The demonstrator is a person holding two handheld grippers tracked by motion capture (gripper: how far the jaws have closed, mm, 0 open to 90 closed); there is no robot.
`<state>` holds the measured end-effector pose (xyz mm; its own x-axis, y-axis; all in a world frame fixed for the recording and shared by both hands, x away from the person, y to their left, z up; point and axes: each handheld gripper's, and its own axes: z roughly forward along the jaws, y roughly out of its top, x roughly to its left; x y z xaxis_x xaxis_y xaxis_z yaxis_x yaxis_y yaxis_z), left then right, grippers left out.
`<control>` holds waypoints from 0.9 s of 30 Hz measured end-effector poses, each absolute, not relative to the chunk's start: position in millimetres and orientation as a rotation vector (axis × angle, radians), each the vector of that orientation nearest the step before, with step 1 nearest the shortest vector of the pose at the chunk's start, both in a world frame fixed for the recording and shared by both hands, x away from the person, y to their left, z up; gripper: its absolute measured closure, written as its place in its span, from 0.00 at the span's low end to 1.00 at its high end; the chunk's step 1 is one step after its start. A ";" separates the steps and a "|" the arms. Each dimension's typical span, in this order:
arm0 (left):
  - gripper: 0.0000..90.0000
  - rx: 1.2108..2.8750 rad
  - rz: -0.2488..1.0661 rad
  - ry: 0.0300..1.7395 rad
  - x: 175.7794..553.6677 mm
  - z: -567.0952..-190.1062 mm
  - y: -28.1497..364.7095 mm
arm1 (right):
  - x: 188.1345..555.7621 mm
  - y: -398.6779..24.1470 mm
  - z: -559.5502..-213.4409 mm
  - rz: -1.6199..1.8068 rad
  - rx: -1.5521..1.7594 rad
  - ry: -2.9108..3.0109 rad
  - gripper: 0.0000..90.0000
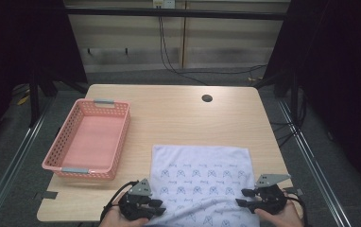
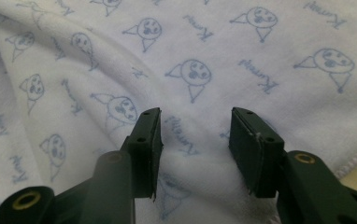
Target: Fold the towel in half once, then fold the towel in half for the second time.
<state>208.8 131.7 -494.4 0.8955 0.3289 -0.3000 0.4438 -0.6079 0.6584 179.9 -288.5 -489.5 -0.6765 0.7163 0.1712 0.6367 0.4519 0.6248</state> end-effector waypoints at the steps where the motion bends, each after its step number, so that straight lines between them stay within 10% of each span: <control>1: 0.76 2.274 -0.182 0.555 207.0 -494.3 132.1 | 178.5 -288.0 -489.2 1.033 1.210 2.580 0.60; 27: 0.65 2.239 -0.038 0.677 273.9 -496.1 119.5 | 300.7 -319.3 -487.8 1.015 1.325 2.245 0.50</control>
<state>273.9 119.5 -496.1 0.8577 0.4577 -0.2343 0.4810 -0.5531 0.6802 300.7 -319.3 -487.8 -0.5055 0.8606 0.0628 0.6156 0.3087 0.7251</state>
